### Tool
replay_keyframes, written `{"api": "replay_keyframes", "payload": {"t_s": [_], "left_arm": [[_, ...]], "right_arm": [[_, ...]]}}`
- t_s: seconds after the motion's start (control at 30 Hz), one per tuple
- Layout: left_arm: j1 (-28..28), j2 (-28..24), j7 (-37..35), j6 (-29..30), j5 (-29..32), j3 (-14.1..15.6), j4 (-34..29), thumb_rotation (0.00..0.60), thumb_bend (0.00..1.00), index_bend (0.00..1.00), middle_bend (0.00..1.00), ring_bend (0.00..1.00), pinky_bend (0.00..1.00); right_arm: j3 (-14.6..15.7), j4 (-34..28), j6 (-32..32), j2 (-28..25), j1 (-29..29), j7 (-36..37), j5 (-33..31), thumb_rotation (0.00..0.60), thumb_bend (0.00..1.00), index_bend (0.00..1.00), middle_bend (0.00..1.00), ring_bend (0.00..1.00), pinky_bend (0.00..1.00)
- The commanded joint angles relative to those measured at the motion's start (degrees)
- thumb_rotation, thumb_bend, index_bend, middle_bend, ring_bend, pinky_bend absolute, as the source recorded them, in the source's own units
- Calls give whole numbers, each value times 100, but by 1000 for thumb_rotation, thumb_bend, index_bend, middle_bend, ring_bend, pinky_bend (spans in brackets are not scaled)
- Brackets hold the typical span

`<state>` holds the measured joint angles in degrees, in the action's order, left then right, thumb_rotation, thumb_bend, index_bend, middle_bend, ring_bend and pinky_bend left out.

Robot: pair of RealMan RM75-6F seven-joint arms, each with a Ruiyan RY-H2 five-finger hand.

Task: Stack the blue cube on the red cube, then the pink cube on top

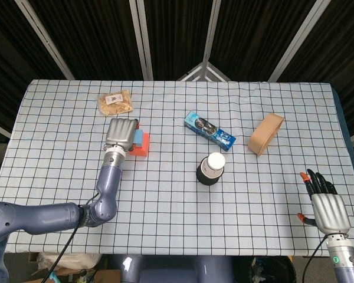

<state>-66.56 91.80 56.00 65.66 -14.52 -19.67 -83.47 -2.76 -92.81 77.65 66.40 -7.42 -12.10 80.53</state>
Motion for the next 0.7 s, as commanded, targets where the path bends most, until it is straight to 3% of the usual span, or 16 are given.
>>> {"api": "replay_keyframes", "payload": {"t_s": [0.03,0.7], "left_arm": [[-2,16,-9,-23,-4,13,30,600,315,427,952,824,850],[-30,132,-45,-110,-38,62,197,600,316,427,952,824,850]], "right_arm": [[2,0,-3,-1,-2,-3,2,600,108,0,0,0,172],[-3,13,11,8,-2,-3,-2,600,108,0,0,0,172]]}}
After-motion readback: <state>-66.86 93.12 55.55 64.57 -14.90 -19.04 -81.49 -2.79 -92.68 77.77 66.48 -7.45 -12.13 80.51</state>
